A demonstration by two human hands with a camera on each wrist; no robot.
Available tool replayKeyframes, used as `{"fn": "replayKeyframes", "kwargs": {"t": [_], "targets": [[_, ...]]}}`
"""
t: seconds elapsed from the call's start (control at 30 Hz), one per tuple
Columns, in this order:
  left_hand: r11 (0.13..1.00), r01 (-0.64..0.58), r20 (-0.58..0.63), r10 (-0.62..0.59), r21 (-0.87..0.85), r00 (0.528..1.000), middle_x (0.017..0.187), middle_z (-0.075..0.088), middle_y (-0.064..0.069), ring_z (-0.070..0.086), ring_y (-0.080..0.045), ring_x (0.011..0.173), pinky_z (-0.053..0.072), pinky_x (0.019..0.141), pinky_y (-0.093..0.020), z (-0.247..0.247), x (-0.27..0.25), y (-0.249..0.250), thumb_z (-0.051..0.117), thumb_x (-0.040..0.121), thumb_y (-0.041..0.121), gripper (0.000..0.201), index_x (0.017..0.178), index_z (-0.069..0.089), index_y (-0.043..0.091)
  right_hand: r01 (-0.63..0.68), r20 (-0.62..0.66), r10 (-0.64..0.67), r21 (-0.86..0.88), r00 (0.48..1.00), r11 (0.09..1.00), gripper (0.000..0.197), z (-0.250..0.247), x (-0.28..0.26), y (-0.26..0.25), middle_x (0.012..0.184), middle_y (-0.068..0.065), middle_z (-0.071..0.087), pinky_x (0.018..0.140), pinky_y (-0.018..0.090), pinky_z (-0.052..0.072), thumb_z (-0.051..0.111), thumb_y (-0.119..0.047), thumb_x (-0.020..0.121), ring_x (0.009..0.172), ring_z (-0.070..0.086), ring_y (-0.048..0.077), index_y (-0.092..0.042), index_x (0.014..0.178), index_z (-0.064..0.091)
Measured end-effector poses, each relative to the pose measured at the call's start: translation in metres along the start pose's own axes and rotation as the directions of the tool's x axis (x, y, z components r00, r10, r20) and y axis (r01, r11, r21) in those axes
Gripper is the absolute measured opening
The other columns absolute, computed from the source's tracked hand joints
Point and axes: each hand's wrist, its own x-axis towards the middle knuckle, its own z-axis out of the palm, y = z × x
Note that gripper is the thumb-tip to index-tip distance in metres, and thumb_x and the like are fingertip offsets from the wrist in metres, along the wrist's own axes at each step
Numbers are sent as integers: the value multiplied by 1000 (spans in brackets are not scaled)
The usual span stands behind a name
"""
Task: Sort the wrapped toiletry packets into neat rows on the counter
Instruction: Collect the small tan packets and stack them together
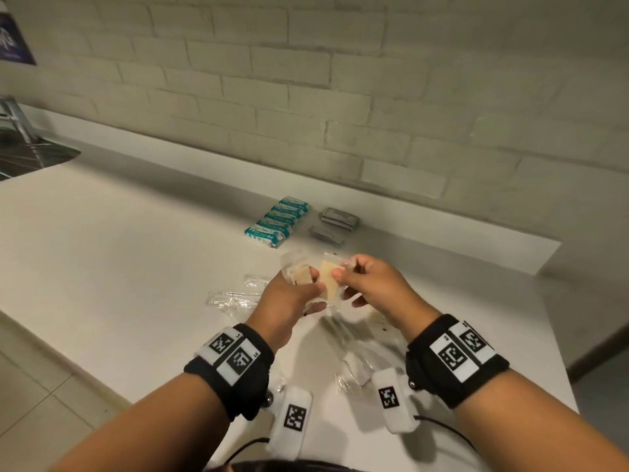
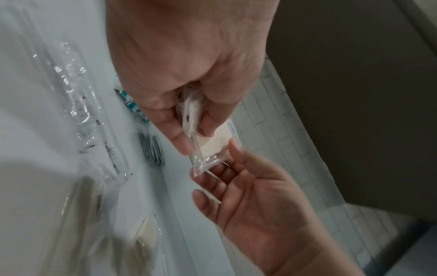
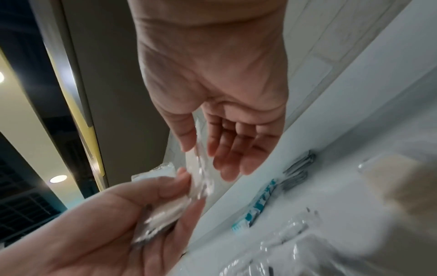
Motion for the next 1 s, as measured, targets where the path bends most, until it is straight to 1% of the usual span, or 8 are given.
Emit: {"fn": "replayKeyframes", "kwargs": {"t": [0.17, 0.3, 0.5, 0.63, 0.77, 0.83, 0.9, 1.0], "targets": [[997, 3, 75, -8, 76, 997, 84, 62, -6, 63, -19, 80, 57, 75, -34, 3, -4, -1, 62, 85, -6, 18, 85, 58, 12, 31, 26, -27, -136, 999, 990, 7, -18, 10, -11, 69, 3, 62, 56, 22, 42, 70, -14, 84, 58, 53, 11, -8, 80, 67], [996, 81, 109, -77, -36, 991, 94, 59, -9, 61, -25, 88, 55, 81, -37, -1, -2, -2, 64, 85, 3, 15, 97, 59, 10, 26, -135, -114, -527, 984, 850, 7, -48, 33, -3, 78, 2, 66, 61, 23, 41, 70, -17, 83, 69, 56, 14, -11, 80, 72], [949, 216, 162, -182, -229, 970, 114, 69, -17, 67, -34, 98, 58, 75, -41, -15, 0, -9, 43, 95, -2, 26, 117, 53, 7, -211, -169, 133, -645, 977, 735, 16, -75, 71, 26, 86, 6, 67, 68, 23, 43, 71, -20, 84, 81, 60, 19, -8, 94, 73], [968, 203, 154, -181, -145, 971, 100, 74, -13, 73, -26, 76, 57, 57, -29, -15, -1, -10, 55, 92, 3, 23, 115, 61, 2, -244, -134, 219, -741, 967, 626, 21, -67, 86, 51, 104, 7, 72, 87, 27, 48, 69, -23, 85, 100, 66, 24, -11, 101, 73], [968, 197, 101, -183, -157, 978, 87, 74, -12, 73, -26, 69, 57, 54, -27, -19, 2, -8, 61, 90, 4, 12, 102, 62, 4, -255, -184, 179, -599, 966, 759, 21, -68, 87, 66, 87, 3, 67, 64, 15, 48, 74, -15, 81, 78, 65, 16, -7, 99, 68], [969, 181, 73, -171, -170, 983, 89, 72, -12, 73, -26, 70, 58, 56, -28, -19, 5, -7, 62, 89, 4, 11, 100, 62, 4, -192, -210, 87, -552, 974, 811, 23, -65, 83, 61, 94, 3, 66, 72, 23, 51, 74, -20, 80, 83, 63, 19, -9, 99, 67], [967, 171, 49, -164, -189, 985, 96, 69, -14, 72, -29, 78, 60, 61, -30, -18, 8, -9, 64, 88, 4, 12, 101, 62, 3, -102, -164, 21, -499, 986, 861, 18, -56, 72, 43, 90, 5, 69, 77, 34, 52, 72, -26, 82, 82, 64, 22, -11, 89, 68], [976, 130, 40, -125, -176, 991, 103, 65, -14, 67, -27, 91, 60, 76, -34, -11, 13, -12, 63, 90, 12, 19, 108, 63, 5, 8, 23, 1, -385, 1000, 923, 19, -29, 39, 9, 86, 3, 72, 65, 28, 50, 66, -31, 88, 69, 64, 15, -12, 89, 70]]}}
